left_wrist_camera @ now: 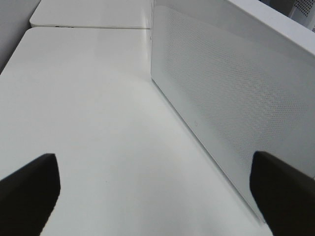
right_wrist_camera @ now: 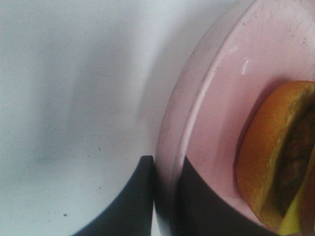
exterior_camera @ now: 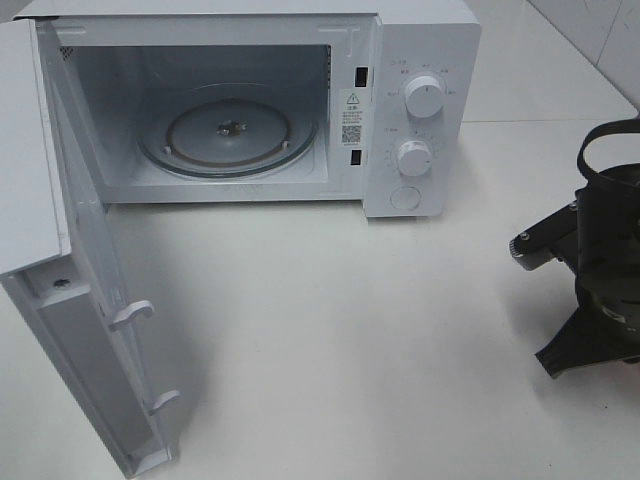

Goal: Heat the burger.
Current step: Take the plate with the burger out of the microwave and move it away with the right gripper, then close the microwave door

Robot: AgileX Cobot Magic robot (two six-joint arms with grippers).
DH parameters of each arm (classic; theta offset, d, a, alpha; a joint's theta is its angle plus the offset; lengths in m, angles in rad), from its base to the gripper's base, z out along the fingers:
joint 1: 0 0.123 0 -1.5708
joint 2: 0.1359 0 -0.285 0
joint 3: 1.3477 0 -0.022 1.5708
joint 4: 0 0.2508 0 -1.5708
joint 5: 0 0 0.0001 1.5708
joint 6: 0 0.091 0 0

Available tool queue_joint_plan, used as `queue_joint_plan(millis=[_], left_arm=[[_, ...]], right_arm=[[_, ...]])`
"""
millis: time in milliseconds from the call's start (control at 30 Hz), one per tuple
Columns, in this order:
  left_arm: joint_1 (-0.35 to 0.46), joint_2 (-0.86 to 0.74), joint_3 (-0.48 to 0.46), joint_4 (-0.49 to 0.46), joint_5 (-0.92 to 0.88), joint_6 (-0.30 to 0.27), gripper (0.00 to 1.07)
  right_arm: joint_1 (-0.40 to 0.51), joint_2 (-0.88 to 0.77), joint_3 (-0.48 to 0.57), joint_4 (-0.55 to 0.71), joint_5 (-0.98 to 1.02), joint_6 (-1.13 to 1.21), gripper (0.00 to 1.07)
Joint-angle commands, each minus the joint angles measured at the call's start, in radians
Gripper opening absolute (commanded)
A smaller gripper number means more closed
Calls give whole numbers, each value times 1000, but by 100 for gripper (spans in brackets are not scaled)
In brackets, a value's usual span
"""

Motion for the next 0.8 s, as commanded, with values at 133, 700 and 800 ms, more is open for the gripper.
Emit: queue_joint_plan(millis=[133,700,800], left_arm=[[2,-21,1,-6,-5,-7,98],[2,-21,1,-6,-5,-7,98],[2,-21,1,-6,-5,-7,98]], right_arm=[[-61,50,-8,-82,8,46,0],[-77,122,-63,7,26,-8,42],[-77,82,-70,46,27,-54,49]])
